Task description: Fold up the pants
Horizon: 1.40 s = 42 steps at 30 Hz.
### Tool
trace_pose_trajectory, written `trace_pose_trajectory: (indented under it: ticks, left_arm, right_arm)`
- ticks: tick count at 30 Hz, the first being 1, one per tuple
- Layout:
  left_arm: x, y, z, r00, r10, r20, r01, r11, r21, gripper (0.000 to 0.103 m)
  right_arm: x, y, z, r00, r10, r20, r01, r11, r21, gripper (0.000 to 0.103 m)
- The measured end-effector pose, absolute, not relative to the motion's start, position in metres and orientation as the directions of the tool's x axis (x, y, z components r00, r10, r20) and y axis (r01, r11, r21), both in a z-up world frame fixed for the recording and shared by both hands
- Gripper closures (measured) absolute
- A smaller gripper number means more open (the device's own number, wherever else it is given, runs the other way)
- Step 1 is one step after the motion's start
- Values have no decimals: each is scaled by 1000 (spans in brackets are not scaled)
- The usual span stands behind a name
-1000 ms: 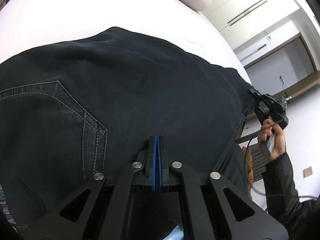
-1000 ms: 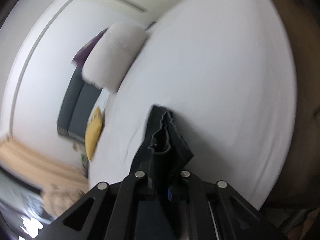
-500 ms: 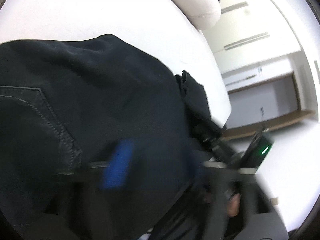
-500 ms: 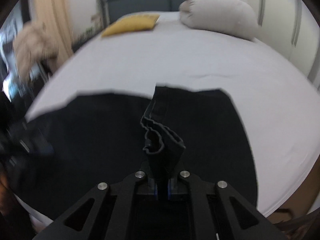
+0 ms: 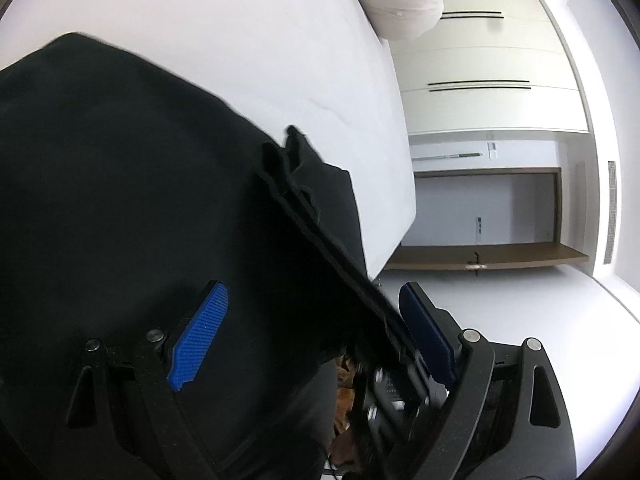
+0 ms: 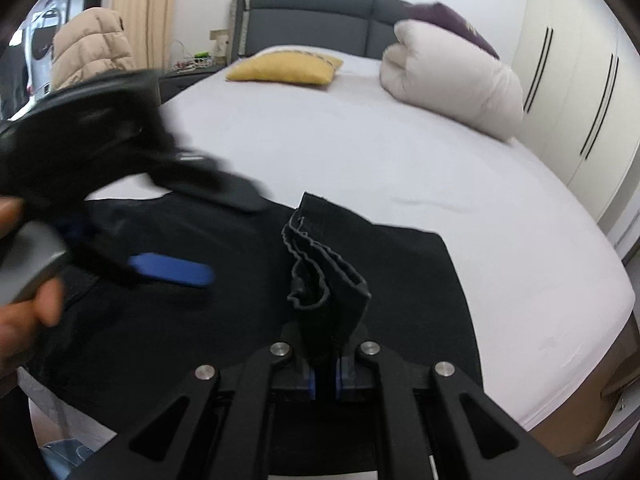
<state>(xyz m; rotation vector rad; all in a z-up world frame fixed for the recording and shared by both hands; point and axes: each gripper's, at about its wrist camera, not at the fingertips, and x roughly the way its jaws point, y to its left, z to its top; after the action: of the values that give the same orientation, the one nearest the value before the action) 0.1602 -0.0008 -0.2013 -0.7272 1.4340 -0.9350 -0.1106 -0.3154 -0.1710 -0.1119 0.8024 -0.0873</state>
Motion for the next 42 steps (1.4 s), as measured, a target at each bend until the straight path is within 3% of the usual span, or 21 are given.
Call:
trace_pose_trajectory:
  ticks: [8, 11, 13, 15, 20, 33, 42]
  left_arm:
    - [193, -16, -212, -133, -880, -455, 17, 457, -889, 15]
    - [196, -18, -216, -165, -877, -452, 19, 456, -890, 21]
    - [198, -23, -218, -187, -873, -450, 28, 453, -891, 39]
    - [200, -28, -218, -202, -866, -458, 41, 460, -887, 69]
    - [204, -29, -216, -182, -843, -507, 97, 498, -862, 95]
    - [185, -8, -188, -118, -734, -669, 357, 598, -718, 97]
    - [171, 33, -196, -76, -680, -730, 354, 666, -657, 97]
  right_arm:
    - [-118, -299, -165, 709, -130, -693, 7, 984, -178, 95]
    - [-121, -290, -163, 715, -131, -687, -9, 981, -196, 95]
    - [-122, -282, -162, 717, -130, -685, -24, 977, -210, 95]
    - [-125, -274, -164, 718, -125, -684, -40, 975, -221, 95]
    - [-128, -258, -170, 713, -125, -690, -77, 964, -253, 95]
    - [-136, -209, -178, 698, -50, -714, -237, 925, -297, 95]
    - [-141, -156, -192, 658, 21, -753, -371, 879, -300, 95]
